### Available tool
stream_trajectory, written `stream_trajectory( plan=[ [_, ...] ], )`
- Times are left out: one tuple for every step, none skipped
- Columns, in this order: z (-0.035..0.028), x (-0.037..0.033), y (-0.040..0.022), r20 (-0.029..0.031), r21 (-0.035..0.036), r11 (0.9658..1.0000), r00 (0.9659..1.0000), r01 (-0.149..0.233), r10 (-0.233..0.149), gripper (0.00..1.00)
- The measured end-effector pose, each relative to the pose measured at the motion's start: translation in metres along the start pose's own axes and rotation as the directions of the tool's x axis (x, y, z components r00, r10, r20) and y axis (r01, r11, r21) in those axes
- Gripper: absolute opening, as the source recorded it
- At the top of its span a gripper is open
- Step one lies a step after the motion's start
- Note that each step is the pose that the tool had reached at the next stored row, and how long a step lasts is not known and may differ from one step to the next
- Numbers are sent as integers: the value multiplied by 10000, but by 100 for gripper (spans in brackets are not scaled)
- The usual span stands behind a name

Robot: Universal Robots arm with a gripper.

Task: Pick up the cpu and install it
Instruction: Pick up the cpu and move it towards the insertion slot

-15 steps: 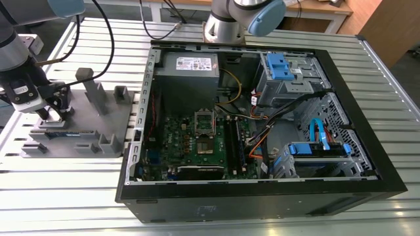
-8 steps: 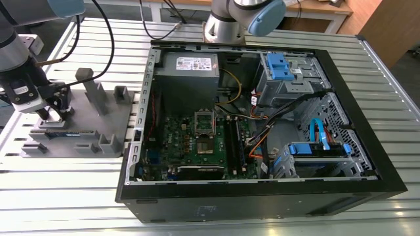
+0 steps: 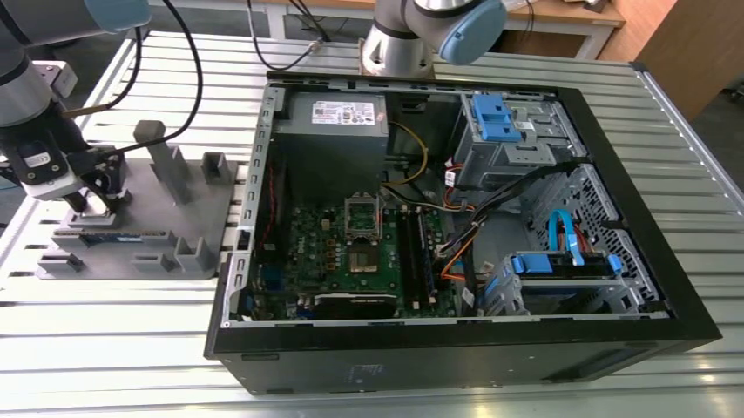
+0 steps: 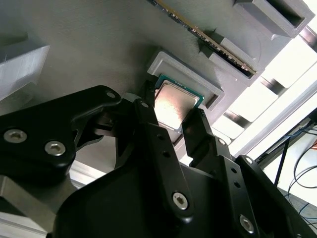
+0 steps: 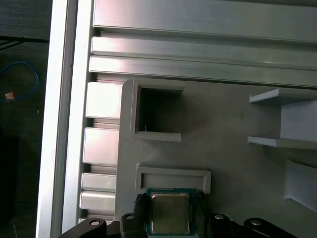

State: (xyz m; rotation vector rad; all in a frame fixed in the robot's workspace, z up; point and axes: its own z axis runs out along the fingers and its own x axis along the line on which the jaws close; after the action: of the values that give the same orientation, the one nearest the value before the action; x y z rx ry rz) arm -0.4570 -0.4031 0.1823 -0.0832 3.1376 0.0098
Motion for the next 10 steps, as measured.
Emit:
stream_trajectory(
  plan=[
    [0,0,0,0,0,10000,10000,0,0,47],
    [2,0,0,3,-1,10000,10000,0,0,48],
    [3,-1,0,5,-3,10000,10000,0,0,48],
    [4,0,0,5,-2,10000,10000,0,0,54],
    [4,-1,0,4,-2,10000,10000,0,0,54],
    [4,0,0,3,-1,10000,10000,0,0,54],
    [3,0,0,1,0,10000,10000,0,0,54],
    [3,0,0,0,0,10000,10000,0,0,54],
    [3,0,0,0,0,10000,10000,0,0,54],
    [3,0,0,0,0,10000,10000,0,0,54]
  ],
)
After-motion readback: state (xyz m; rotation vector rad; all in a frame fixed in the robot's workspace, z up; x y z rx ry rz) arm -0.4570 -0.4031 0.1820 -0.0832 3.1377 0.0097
